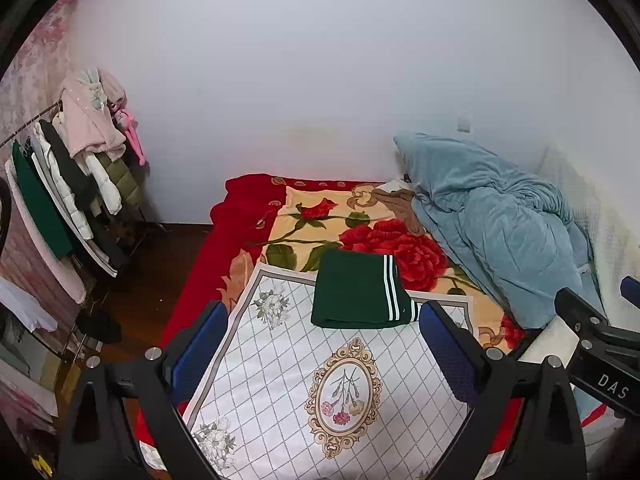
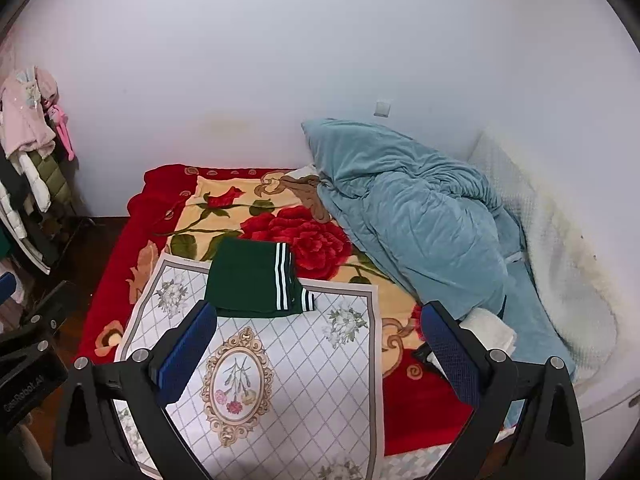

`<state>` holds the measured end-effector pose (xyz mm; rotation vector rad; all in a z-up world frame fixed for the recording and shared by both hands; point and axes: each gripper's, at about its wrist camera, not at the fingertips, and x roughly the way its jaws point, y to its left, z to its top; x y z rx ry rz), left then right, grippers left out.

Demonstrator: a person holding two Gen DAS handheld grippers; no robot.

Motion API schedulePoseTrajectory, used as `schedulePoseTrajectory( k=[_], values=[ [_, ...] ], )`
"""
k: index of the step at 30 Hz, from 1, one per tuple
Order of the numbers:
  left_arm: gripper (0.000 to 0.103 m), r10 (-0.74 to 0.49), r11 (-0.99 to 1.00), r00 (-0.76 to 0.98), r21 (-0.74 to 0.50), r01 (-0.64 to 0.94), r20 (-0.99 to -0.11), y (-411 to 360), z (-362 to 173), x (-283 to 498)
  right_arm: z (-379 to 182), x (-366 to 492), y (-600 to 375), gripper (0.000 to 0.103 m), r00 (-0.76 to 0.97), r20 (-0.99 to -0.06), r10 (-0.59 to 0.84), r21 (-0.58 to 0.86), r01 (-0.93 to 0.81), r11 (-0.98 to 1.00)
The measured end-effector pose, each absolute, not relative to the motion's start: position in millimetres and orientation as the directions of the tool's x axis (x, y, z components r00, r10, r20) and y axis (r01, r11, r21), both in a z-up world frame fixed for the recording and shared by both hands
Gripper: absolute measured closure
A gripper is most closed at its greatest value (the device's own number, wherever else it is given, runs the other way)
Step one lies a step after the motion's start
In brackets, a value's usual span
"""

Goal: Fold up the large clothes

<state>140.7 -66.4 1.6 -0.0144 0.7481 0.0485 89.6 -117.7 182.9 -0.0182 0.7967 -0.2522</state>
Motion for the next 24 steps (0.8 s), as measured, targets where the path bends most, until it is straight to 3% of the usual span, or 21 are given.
schedulePoseTrajectory(
  k=[24],
  values=[
    [0.005,0.059,0.998,0.729,0.014,-0.067,-0.682,-67.4,9.6,135.3,186.7,87.9,-117.7,0.0,0.686,-0.697,-0.207,-0.111,0.182,0.977]
  ],
)
